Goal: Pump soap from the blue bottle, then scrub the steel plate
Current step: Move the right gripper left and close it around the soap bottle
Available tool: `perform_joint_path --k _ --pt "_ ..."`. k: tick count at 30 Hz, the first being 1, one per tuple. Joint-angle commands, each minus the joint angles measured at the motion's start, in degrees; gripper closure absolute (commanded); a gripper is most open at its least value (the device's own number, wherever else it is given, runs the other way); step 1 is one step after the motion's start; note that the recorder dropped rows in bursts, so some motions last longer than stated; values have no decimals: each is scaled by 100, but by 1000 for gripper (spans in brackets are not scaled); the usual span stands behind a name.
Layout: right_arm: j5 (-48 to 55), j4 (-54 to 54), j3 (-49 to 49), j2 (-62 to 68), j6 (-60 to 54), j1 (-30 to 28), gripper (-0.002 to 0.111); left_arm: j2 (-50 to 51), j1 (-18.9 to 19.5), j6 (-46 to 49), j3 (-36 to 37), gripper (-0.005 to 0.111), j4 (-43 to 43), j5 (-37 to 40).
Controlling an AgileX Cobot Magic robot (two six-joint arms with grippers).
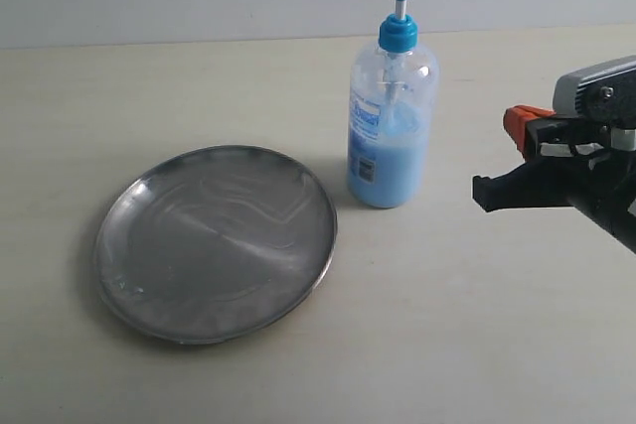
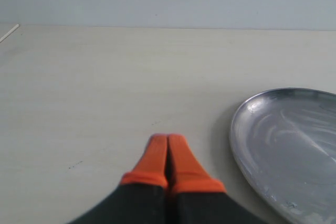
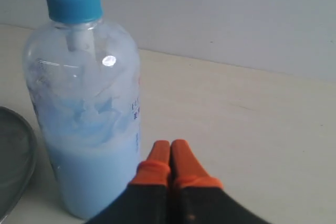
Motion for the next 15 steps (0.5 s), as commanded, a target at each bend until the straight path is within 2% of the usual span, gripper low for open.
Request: perform_joint_path --k 1,6,8,10,13,14,15 --pt "-421 -400 32 429 -10 19 108 -35 -47 31 17 107 -22 -63" --pt "-1008 -792 -55 1181 96 19 107 -35 -47 31 17 107 -22 -63" --pt "-929 -855 -198 1401 96 19 98 -35 -47 31 17 107 -22 -63" --pt "-883 -985 -335 1603 96 19 85 -35 -47 31 17 107 -22 -63" --pt "-893 -1307 -504 1777 96 19 55 -35 -47 31 17 107 -22 -63" --pt "-893 -1482 -570 1821 110 19 40 -35 -47 31 17 107 -22 -63" --pt "-904 -1751 -681 1853 110 19 19 -35 -47 31 17 107 -22 -63"
